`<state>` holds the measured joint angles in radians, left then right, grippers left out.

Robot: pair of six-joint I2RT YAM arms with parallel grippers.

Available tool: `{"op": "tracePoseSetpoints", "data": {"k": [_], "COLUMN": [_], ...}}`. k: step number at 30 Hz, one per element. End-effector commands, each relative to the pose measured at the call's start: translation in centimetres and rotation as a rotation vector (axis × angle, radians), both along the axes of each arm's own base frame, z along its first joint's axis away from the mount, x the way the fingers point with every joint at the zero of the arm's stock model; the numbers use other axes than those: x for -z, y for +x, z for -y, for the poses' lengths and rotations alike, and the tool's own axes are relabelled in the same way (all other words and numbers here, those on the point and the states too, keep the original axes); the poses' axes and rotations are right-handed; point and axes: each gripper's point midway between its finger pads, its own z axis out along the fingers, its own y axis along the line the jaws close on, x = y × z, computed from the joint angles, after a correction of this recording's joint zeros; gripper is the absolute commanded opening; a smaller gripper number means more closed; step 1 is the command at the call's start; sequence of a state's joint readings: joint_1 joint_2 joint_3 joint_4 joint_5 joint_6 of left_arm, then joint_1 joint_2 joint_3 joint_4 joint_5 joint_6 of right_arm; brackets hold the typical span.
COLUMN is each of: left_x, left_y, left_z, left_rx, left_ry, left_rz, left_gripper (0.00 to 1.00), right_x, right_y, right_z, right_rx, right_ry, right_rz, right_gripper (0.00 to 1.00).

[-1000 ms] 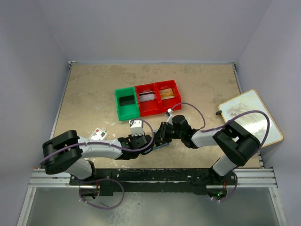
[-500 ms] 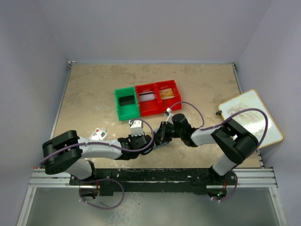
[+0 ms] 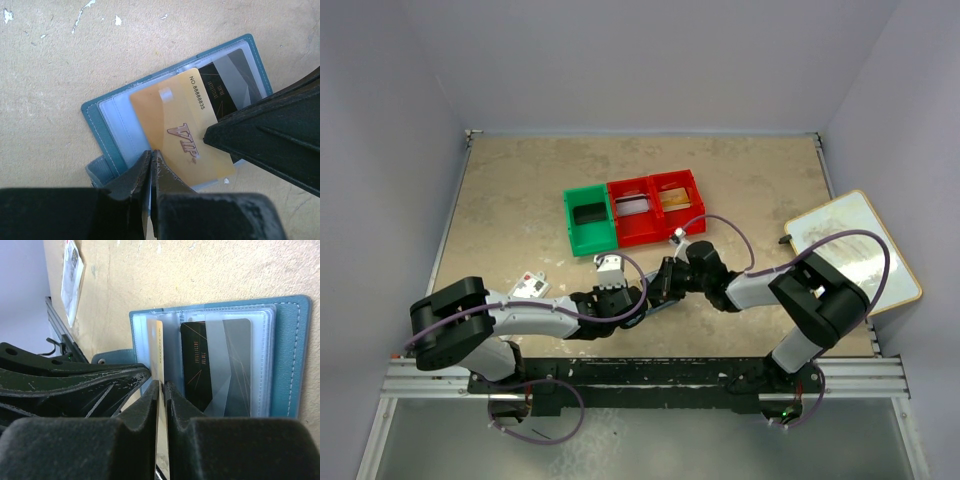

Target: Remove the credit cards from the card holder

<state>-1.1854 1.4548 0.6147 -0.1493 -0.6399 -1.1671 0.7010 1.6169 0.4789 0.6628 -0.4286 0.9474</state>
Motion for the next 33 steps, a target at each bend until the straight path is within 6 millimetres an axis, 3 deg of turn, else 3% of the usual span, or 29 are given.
{"op": "tracePoseSetpoints", "data": {"k": [1, 5, 10, 14, 16, 24, 27, 33], "left_x": [0.4, 0.1, 0.1, 0.1, 0.1, -0.1, -0.7, -2.4], "left_y": [-0.4, -0.5, -0.5, -0.4, -0.5, -0.4, -0.5, -0.6], "left_z": [-0.7, -0.8, -1.1, -1.1, -1.1, -1.3, -0.3, 2.3], "left_rx": [0.008, 0.011, 0.006, 0.001, 0.002, -0.001, 0.062, 0.186], "left_ry": [0.023, 0.027, 0.039, 0.036, 0.035, 0.035, 0.002, -0.051], "left_rz": [-0.012, -0.013, -0.010, -0.009, -0.011, -0.002, 0.010, 0.041], "left_gripper": [0.00, 0.00, 0.00, 0.00, 0.00, 0.00, 0.00, 0.00], "right_x": [-1.6, -1.3, -1.7, -1.9, -1.8, -2.4, -2.7, -1.4], "right_y": [1.0, -0.1, 0.0, 0.1, -0.3, -0.6, -0.5, -3.0], "right_z": [-1.3, -1.4, -1.4, -1.3, -1.1, 0.3, 0.9, 2.1], "right_rx": [-0.034, -0.063, -0.057, -0.049, -0.049, -0.003, 0.034, 0.058], "right_ry": [0.064, 0.108, 0.130, 0.129, 0.122, 0.089, 0.097, 0.148], "right_rz": [0.072, 0.045, 0.064, 0.075, 0.065, 0.087, 0.098, 0.034], "right_gripper": [0.09, 0.16, 0.17, 0.09, 0.00, 0.00, 0.00, 0.00]}}
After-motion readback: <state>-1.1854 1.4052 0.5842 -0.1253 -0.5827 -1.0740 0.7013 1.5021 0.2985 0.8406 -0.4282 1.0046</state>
